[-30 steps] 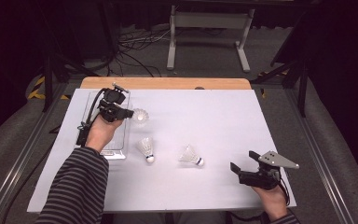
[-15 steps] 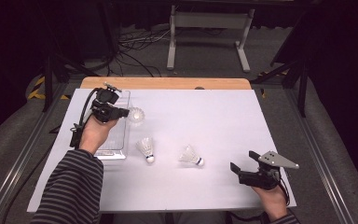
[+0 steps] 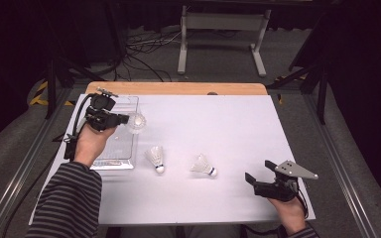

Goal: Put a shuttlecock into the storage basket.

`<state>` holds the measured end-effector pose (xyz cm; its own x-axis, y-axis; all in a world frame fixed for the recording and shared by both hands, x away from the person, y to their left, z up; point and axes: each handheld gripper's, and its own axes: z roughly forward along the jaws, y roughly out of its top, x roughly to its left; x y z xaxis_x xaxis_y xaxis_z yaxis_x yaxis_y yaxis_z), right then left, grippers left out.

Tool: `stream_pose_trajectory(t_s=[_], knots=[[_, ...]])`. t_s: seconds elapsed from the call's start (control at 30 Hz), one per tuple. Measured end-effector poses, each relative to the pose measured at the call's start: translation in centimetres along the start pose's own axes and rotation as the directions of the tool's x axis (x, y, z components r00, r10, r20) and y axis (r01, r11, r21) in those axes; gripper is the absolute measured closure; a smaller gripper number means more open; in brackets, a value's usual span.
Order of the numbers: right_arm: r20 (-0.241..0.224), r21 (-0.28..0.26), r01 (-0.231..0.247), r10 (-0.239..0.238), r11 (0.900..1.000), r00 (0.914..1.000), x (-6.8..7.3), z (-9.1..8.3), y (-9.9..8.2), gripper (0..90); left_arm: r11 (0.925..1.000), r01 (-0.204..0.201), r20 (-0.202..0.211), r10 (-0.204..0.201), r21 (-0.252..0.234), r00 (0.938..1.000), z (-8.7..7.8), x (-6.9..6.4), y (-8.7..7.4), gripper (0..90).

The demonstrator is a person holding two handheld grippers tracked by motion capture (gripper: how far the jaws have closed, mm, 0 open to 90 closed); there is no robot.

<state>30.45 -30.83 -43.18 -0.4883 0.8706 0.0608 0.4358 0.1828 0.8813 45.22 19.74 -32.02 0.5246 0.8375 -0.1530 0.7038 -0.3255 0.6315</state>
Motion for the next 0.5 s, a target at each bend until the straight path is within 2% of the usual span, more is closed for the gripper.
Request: stream_pose_trajectory(t_s=[0.5], knots=[[0.002, 0.001, 0.002, -0.002, 1.0000, 1.0000, 0.1, 0.1, 0.0, 10.6, 0.9992, 0.036, -0.027, -0.037, -0.015, 0.9990, -1.3, 1.6, -1.5, 90.0]])
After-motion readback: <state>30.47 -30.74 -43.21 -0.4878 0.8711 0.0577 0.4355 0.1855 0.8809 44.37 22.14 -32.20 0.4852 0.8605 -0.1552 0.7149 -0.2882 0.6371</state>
